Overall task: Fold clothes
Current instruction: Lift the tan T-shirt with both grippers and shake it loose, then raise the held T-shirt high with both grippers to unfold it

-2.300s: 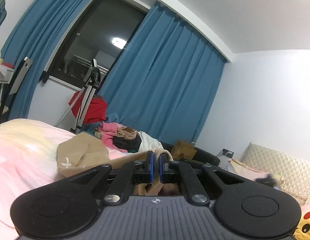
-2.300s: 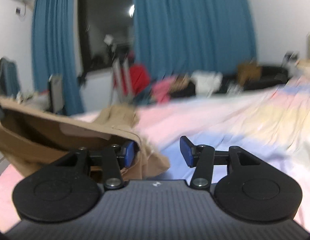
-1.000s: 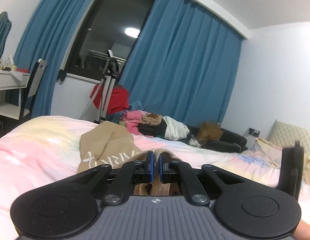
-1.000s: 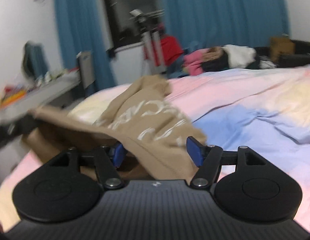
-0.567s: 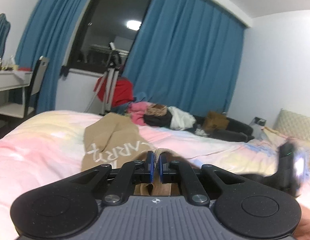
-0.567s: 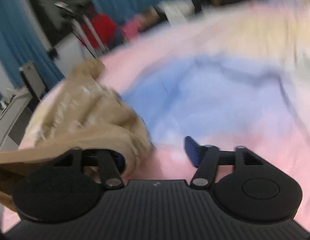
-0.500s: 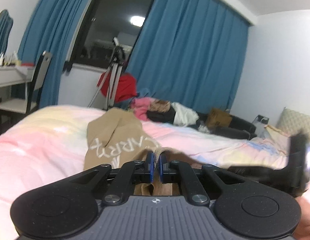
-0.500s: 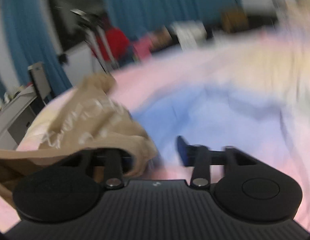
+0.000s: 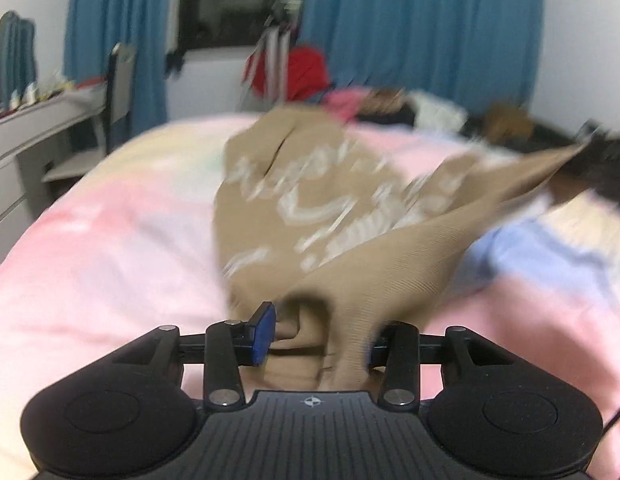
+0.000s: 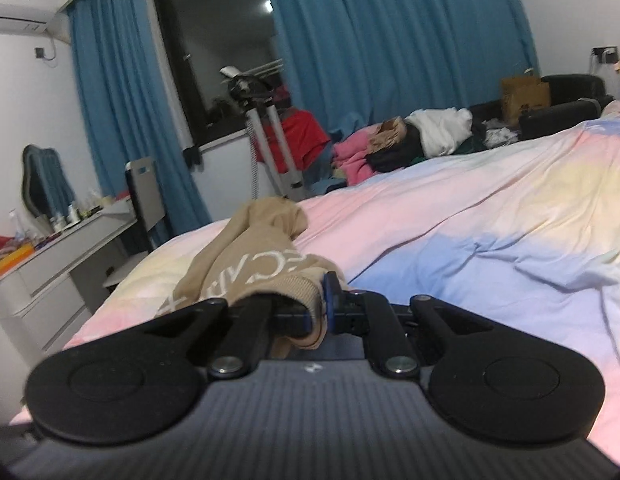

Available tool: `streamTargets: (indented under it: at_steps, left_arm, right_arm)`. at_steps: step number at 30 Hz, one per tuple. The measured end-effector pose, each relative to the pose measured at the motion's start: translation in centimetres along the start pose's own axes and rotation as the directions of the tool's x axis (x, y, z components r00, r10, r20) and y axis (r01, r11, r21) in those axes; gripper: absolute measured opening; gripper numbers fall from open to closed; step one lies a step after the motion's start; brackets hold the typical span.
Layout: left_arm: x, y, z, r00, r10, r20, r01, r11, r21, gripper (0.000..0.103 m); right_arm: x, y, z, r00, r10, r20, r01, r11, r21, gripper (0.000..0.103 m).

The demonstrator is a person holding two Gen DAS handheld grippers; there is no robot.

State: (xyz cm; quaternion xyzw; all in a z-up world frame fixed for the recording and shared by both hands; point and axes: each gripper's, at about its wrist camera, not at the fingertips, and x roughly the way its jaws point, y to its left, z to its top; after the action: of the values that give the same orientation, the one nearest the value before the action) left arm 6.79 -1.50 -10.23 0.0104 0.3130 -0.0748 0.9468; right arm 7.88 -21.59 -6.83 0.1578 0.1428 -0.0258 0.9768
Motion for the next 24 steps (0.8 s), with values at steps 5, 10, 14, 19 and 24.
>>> streamTargets:
  at_steps: [5,10,14,19,24]
  left_arm:
    - [-0.1,1.9,-0.7,0.991,0.135,-0.013,-0.135,0.99,-0.047,0.065]
    - [-3.2,3.9,0.7,0.958,0.24,0.154,-0.209,0.958,-0.198,0.054]
    - [-6.6,3.7,2.1,0.906,0.255,0.337,-0.185,0.956,-0.227,0.029]
    - [-12.3,4.1,7.3,0.835,0.233,0.498,-0.097,0.954,-0.285,0.01]
    - [-19.9,4.0,16.1,0.727,0.207,0.655,-0.078,0.972,-0.22,0.007]
  right_arm:
    - [1.4,-0.8,-1.0,0.989,-0.142,-0.03,0.141,0.989,-0.037,0.015]
    - [3.3,-1.8,-2.1,0.978,-0.163,-0.13,0.162,0.987,-0.021,0.024]
    - [0.8,0.6,0.1,0.989,-0.135,0.063,0.139,0.988,-0.066,0.032]
    - [-2.6,4.2,5.8,0.964,-0.099,0.248,0.125,0.988,-0.091,0.031]
    - [-8.0,7.4,14.5,0.922,-0.04,0.384,0.073,0.995,-0.073,0.031]
